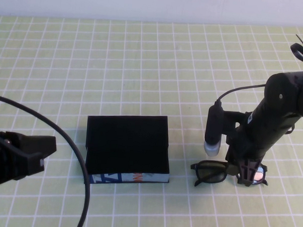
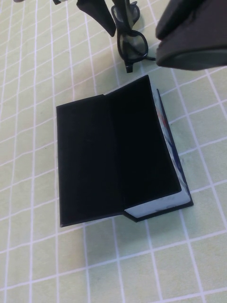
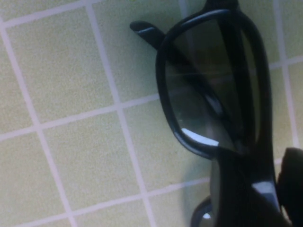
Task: Return glasses to glasses case
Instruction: Pick up the glasses from the table, then place the glasses in the glasses case
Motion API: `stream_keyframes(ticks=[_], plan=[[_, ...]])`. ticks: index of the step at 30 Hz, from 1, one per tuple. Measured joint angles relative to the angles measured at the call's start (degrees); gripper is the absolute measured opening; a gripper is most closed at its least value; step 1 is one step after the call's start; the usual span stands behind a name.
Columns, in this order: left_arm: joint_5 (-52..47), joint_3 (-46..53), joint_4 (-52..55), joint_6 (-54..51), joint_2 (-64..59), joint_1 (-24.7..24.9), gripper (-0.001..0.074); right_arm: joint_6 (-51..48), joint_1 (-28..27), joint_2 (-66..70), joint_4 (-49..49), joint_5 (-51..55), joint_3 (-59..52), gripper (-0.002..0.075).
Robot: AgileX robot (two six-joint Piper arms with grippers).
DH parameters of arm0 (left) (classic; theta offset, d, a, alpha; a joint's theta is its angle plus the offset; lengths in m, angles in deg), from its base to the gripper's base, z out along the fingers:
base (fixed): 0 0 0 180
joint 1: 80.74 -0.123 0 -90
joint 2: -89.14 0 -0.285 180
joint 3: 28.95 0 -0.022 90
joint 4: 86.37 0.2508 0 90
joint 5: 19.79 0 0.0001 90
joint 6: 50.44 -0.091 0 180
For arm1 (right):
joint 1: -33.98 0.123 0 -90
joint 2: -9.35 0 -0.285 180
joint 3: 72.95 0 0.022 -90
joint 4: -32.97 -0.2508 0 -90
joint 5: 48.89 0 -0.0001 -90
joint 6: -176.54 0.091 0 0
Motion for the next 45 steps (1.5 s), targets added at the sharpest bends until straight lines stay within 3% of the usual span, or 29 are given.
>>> stream_keyframes(ticks=[4,12,18,35,45], plan=[[-0.03,0.0,0.0,0.0,0.0,0.0,-0.0001,0.0,0.0,0.0,0.12,0.11,0.0,0.0141],[-0.03,0.0,0.0,-0.3,0.0,0.0,-0.0001,0.0,0.0,0.0,0.12,0.82,0.0,0.0106],[-0.03,0.0,0.0,-0.92,0.0,0.0,-0.0001,0.0,0.0,-0.11,-0.12,2.0,0.0,0.0032],[-0.72,0.0,0.0,-1.03,0.0,0.0,-0.0001,0.0,0.0,-1.55,-0.25,3.04,0.12,0.0005],[-1.0,0.0,0.0,-1.03,0.0,0.0,-0.0001,0.0,0.0,-1.69,-1.72,6.41,6.34,-0.0001]])
